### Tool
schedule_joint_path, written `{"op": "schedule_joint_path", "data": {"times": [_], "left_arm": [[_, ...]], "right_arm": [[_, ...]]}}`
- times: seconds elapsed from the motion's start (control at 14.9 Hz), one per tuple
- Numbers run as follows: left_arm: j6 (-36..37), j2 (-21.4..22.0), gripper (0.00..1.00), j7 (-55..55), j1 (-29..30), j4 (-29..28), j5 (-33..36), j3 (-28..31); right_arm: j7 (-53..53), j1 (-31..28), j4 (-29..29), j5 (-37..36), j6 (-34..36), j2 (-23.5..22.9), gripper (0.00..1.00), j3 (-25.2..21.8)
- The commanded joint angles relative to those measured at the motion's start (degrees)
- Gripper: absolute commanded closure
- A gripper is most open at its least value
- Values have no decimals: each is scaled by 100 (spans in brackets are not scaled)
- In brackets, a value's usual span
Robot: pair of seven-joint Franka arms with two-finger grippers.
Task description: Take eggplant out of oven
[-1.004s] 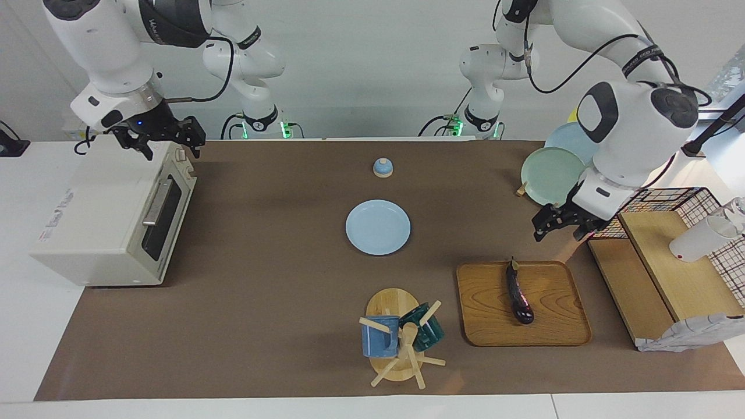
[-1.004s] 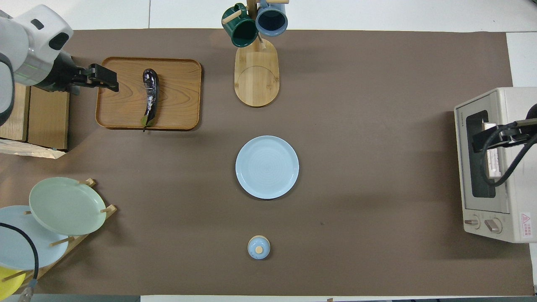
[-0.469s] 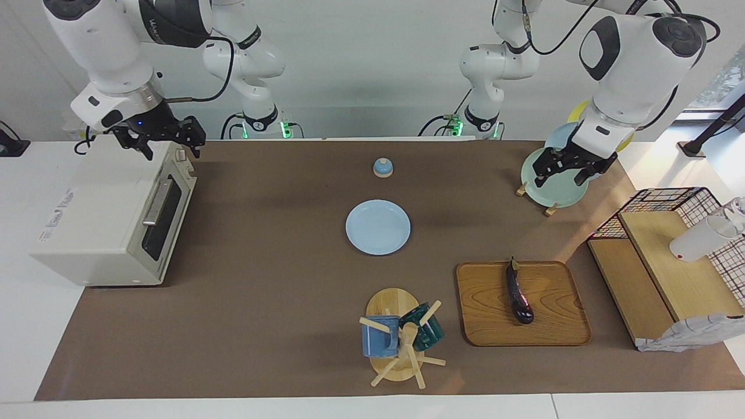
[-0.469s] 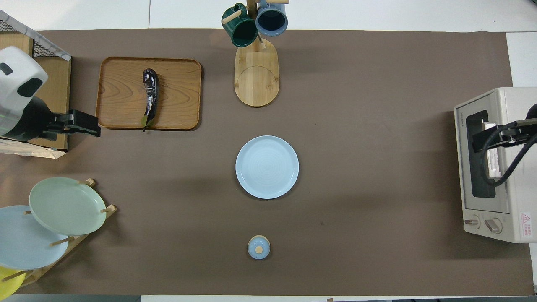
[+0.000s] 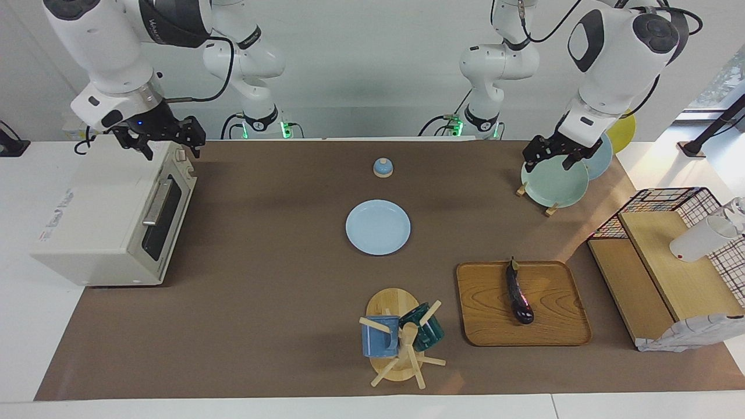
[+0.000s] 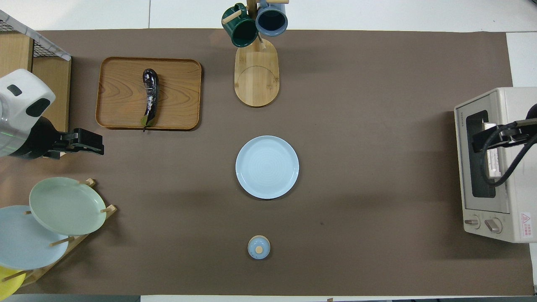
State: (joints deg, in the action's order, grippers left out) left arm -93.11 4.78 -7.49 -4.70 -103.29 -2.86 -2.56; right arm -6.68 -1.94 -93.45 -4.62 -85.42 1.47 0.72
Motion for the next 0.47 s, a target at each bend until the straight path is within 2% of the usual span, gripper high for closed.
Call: {"op": "schedule_joint_path", "data": {"times": [0.0,0.4], "left_arm": [[521,-38,0,-86,31,414,127,-51],[584,-47,0,-51,39,582,145,-86]], "right_arm": [[70,-52,-7,172,60,46,0,7],[70,-52,-7,172,60,37,0,7]]}}
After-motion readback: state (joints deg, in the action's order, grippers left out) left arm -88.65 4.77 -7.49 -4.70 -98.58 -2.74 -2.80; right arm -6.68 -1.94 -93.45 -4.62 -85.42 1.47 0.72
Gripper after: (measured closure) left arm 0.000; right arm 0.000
